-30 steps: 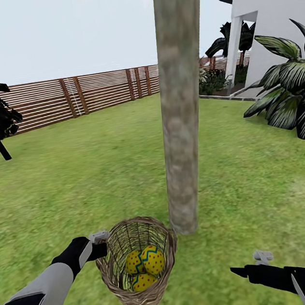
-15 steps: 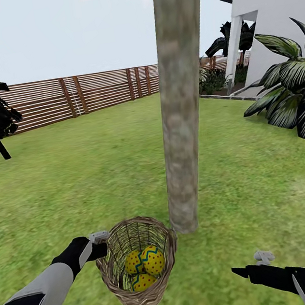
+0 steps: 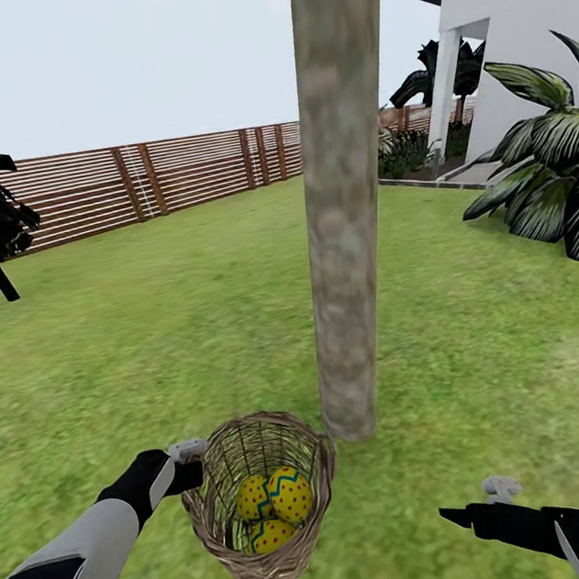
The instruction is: Take the three Easter eggs out of the wicker basket on the lawn in the garden, then place them on the lawn next to a single tree (choose any tree) so that all three eggs are next to the same tree and none are left in the basket.
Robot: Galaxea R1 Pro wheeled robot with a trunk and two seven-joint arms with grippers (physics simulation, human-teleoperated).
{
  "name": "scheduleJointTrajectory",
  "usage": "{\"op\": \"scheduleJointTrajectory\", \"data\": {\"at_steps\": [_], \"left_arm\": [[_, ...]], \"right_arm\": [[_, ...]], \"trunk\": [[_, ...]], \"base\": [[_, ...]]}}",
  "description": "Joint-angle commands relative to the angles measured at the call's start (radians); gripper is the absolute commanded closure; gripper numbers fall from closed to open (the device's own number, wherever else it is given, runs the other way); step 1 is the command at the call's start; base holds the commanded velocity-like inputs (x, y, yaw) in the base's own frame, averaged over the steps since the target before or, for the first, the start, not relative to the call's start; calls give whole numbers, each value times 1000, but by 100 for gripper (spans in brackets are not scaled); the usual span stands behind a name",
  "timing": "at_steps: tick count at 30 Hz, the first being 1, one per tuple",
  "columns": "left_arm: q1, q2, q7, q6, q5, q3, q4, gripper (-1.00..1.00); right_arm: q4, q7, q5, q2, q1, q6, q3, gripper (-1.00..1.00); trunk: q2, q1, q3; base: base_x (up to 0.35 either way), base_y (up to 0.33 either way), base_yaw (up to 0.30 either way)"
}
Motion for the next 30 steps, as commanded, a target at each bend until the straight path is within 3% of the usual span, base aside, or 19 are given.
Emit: {"op": "scheduleJointTrajectory", "data": {"at_steps": [1, 23, 30], "left_arm": [[0, 0, 0, 6, 13, 6, -2, 100], [0, 0, 0, 6, 13, 6, -2, 100], [0, 0, 0, 5, 13, 6, -2, 100]], "right_arm": [[-1, 8, 8, 1, -1, 5, -4, -100], [-1, 6, 8, 1, -1, -2, -4, -100], [-1, 6, 8, 1, -1, -2, -4, -100]], "trunk": [[-8, 4, -4], [-162, 88, -73], [-211, 115, -95]], "base": [[0, 0, 0], [0, 0, 0], [186, 0, 0]]}}
